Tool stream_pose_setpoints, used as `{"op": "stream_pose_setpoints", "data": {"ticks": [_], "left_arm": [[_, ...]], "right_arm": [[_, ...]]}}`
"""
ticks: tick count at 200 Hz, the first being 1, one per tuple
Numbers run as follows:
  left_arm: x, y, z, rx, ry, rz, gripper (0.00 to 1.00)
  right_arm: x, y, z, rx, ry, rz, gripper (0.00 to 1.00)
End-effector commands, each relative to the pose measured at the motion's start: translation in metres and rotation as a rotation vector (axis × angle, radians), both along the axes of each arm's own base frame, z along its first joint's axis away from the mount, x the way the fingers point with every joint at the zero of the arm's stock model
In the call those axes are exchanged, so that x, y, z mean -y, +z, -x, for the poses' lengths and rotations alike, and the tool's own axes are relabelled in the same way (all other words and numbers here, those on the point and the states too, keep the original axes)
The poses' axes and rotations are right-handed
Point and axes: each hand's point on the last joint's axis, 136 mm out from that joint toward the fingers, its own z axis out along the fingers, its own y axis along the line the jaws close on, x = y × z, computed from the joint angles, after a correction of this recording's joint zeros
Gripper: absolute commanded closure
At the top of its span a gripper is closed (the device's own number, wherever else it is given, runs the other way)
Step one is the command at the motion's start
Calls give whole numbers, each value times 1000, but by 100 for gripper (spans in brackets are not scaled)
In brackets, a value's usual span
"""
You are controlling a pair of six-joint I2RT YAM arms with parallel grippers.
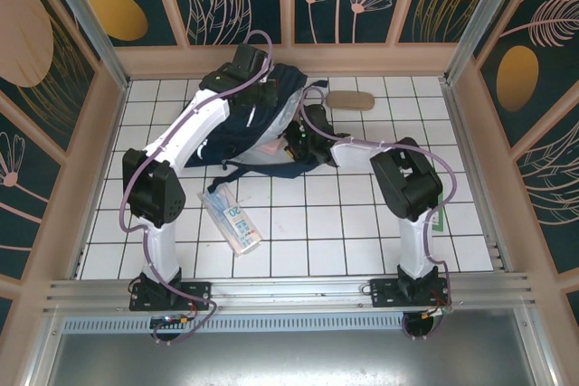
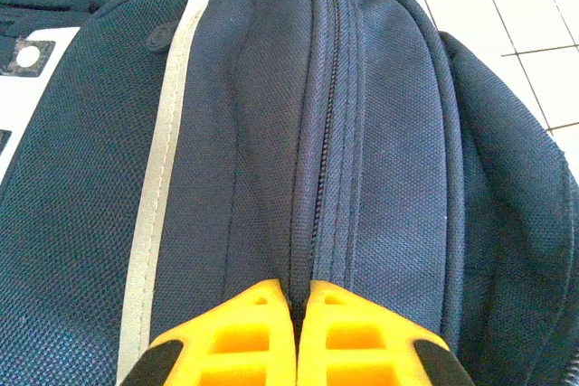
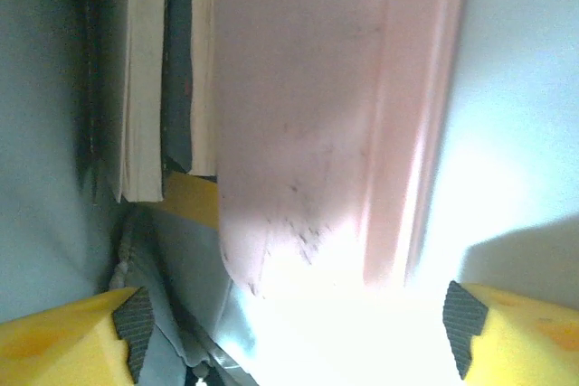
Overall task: Pack the student bag
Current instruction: Place the pencil pouch in the student bag.
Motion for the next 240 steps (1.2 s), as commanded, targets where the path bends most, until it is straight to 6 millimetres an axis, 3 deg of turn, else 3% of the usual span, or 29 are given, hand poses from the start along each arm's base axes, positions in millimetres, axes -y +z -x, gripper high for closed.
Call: {"op": "stream_pose_setpoints", "data": {"ticks": [1,35,70,74,88,128,157,189,240], "left_arm": [[2,50,-6,135,3,91,100],[5,42,-2,118,-10,105,100],[7,31,1,98,-11,124,100],[8,30,2,95,-16,127,100],[10,25,4,87,-29,138,100],[12,18,2,81,-23,144,100],[19,14,1,66,-43,167,100],[27,4,6,31,-66,215,100],[22,-11,10,13,-50,198,100]], "right_arm": [[28,10,13,15,1,128,12],[68,13,35,1,-41,239,13],[120,16,69,-18,-112,335,14],[135,16,67,-24,-147,343,14],[155,24,77,-2,-178,343,15],[191,30,94,19,-226,286,17],[194,38,94,68,-236,193,19],[176,57,85,169,-210,6,20],[142,121,59,357,-85,-229,20]]}}
